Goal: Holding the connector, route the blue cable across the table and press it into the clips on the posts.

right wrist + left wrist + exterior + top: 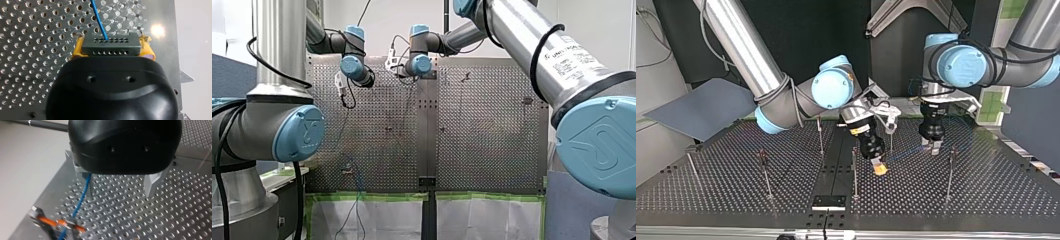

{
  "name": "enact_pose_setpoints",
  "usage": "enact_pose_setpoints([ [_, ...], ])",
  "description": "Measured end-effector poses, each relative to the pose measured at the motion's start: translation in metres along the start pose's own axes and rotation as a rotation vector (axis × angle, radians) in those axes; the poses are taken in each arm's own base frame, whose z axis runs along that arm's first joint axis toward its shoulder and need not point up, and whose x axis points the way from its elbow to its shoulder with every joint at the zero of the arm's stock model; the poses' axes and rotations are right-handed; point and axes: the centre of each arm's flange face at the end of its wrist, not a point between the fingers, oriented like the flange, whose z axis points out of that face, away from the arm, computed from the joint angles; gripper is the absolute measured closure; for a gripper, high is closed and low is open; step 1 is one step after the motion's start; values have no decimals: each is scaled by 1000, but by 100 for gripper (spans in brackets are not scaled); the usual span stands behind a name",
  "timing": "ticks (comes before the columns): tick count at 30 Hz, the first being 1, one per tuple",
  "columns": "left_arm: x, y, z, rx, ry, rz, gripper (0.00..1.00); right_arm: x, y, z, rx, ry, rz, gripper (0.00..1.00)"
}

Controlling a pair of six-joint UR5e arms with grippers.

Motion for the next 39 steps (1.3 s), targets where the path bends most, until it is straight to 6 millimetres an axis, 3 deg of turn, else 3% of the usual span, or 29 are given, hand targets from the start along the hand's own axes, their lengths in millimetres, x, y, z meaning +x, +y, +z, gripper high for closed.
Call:
enact_pose_setpoints([
  [4,4,0,8,-3,1,11,0,0,0,0,1,0,0,100],
  [13,-6,-3,17,4,-40,3,0,0,1,0,-1,0,2,100],
  [15,-6,-3,17,1,-43,2,4,0,1,0,0,0,2,100],
  [16,-6,-3,17,-1,-45,2,20,0,1,0,0,0,3,100],
  [17,-7,-2,17,-4,-46,1,43,0,1,0,0,0,3,100],
  [18,-7,-2,17,-7,-46,1,43,0,1,0,0,0,3,100],
  [20,-7,-2,17,-14,-48,0,75,0,1,0,0,-1,3,100],
  [21,-7,-1,17,-19,-49,0,75,0,1,0,0,-1,3,100],
  [22,-7,-1,17,-25,-50,0,100,0,0,0,1,-2,3,100],
  [31,-3,5,13,-83,-44,-10,100,-7,-1,-3,-2,-29,7,100],
  [39,22,3,-3,-112,-13,12,100,-36,3,-12,-14,-94,1,100],
])
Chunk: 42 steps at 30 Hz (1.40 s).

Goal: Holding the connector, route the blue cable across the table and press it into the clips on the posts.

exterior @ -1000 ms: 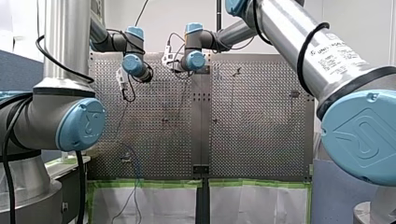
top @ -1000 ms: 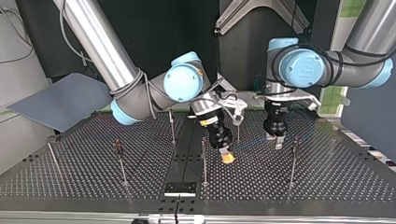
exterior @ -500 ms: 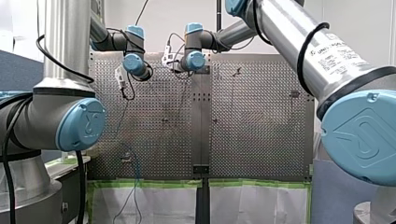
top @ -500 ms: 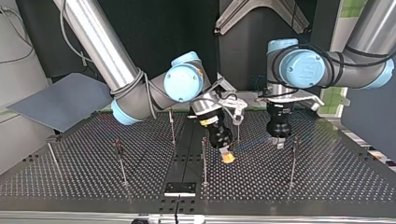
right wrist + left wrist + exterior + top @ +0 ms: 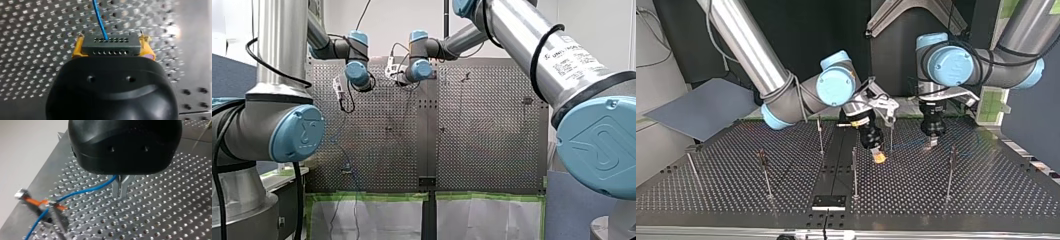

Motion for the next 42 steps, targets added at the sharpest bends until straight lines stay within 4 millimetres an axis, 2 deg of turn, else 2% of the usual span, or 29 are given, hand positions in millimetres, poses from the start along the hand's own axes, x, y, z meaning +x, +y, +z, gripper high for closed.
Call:
enact_pose_setpoints([
  [16,56,8,-30,-22,6,-7,100,-66,23,-18,-40,-137,-5,100],
  [24,112,15,-43,-17,82,25,100,-100,39,-31,-68,-203,-9,100],
  [29,134,17,-43,-4,107,29,100,-119,47,-40,-80,-239,-18,100],
  [36,144,13,-38,42,105,20,100,-141,51,-48,-80,-255,-20,100],
  [42,161,13,-31,52,109,18,100,-162,48,-55,-57,-263,-18,100],
])
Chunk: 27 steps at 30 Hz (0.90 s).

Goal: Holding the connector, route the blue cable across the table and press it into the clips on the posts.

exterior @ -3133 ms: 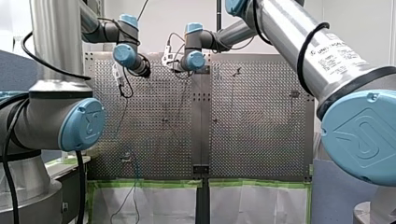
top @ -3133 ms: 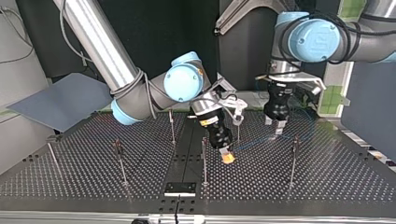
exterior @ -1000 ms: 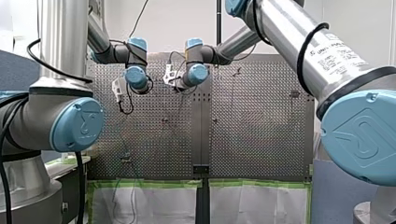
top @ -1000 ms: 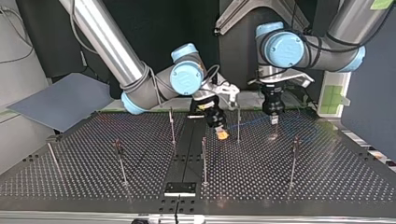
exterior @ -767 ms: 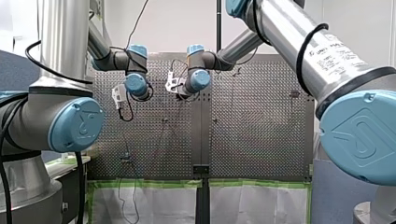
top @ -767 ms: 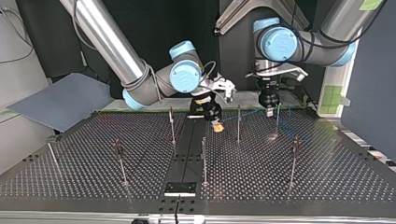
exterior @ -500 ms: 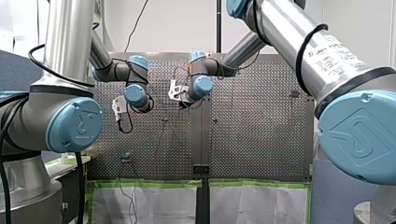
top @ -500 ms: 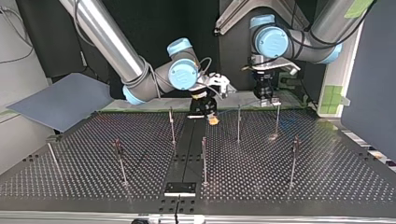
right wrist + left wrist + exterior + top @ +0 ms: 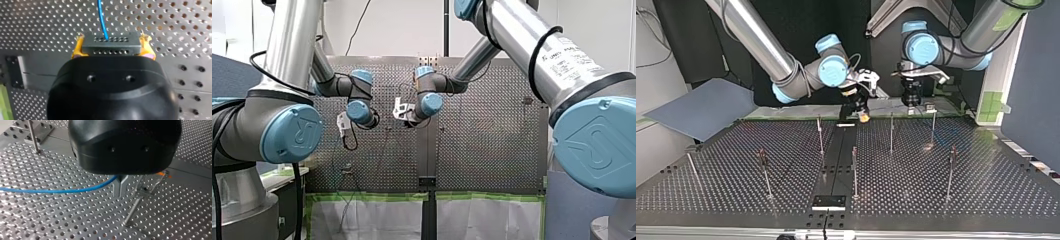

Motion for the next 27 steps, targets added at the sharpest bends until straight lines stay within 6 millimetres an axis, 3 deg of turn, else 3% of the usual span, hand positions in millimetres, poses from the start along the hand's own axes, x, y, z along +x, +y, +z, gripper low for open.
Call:
enact_pose_setpoints([
  [8,25,7,12,-10,11,-5,100,-21,3,6,1,-23,1,100],
  [18,32,8,22,10,-1,-32,100,-20,13,8,-12,-20,11,100],
  [27,40,9,44,20,-8,-65,100,-15,18,16,23,29,62,100],
])
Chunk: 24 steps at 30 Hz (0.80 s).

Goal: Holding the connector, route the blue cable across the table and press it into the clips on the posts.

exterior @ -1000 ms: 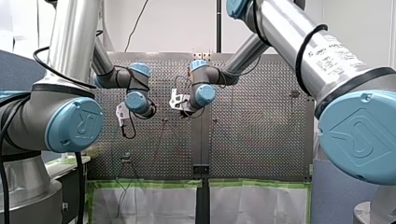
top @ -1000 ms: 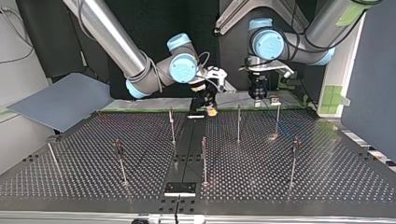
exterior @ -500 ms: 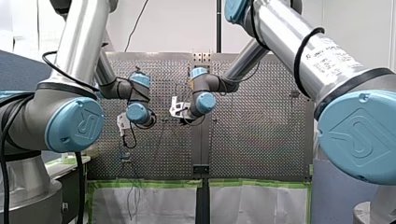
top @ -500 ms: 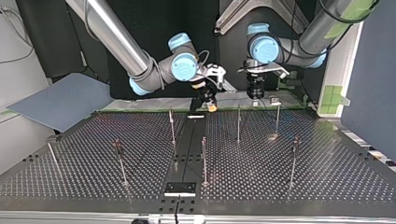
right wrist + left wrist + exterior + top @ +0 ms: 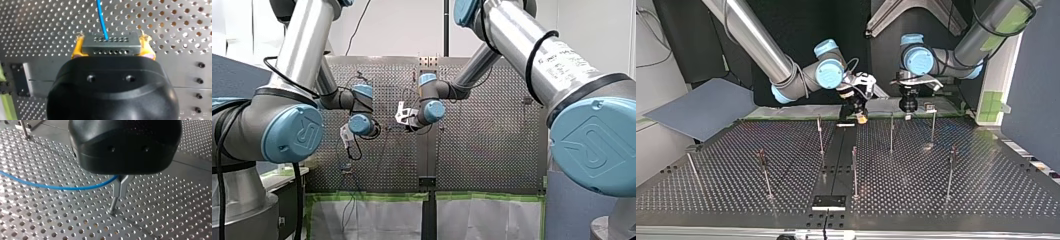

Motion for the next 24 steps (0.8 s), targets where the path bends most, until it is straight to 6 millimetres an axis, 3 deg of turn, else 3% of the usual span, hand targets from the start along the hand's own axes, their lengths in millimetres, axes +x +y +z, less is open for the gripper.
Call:
enact_pose_setpoints([
  [8,3,7,9,-7,-6,-18,100,5,11,7,1,44,19,100],
  [17,1,4,11,23,-14,-21,100,-15,19,13,-1,15,21,100],
  [24,3,0,8,29,0,-5,100,-18,18,14,0,11,21,100],
])
